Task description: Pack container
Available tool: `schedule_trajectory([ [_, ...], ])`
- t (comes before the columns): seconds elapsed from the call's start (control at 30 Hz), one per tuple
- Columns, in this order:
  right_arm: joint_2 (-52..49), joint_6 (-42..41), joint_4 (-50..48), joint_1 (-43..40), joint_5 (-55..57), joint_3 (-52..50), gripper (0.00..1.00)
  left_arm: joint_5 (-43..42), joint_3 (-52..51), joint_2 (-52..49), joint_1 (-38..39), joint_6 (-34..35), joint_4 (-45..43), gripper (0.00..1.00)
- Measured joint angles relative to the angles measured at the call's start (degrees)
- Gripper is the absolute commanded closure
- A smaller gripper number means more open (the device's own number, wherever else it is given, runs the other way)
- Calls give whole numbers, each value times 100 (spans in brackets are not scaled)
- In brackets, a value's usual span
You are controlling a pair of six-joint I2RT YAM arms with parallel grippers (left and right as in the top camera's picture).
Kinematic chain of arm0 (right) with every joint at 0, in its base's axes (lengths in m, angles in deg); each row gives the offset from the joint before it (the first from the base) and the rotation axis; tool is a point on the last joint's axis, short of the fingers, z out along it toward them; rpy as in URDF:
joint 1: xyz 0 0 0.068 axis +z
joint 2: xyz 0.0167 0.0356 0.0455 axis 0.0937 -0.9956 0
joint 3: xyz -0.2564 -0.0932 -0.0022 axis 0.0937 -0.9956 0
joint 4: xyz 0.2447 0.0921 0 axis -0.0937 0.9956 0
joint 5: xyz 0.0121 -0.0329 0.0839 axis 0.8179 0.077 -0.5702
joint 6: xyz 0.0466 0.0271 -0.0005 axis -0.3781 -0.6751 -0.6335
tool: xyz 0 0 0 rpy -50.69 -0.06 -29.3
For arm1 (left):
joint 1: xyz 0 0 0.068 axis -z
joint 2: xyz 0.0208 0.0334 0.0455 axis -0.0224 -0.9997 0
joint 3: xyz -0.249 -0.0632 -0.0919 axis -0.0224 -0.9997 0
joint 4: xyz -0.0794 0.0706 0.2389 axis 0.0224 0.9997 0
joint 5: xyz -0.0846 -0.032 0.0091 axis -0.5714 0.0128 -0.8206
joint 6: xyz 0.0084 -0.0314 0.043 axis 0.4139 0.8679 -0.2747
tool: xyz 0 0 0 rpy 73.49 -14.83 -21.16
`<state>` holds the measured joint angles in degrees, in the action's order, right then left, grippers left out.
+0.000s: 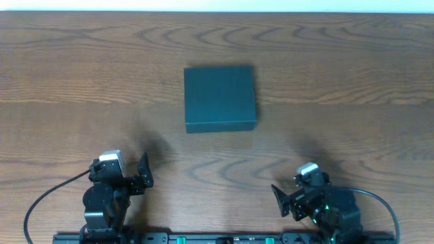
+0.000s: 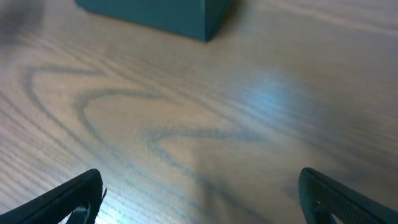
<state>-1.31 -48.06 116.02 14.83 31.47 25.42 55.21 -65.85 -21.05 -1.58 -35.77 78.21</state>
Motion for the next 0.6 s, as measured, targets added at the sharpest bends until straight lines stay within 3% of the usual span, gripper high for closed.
schedule_trajectory([
  [0.6,2,39,-68,254,111,-48,1,0,0,0,-2,0,0,5],
])
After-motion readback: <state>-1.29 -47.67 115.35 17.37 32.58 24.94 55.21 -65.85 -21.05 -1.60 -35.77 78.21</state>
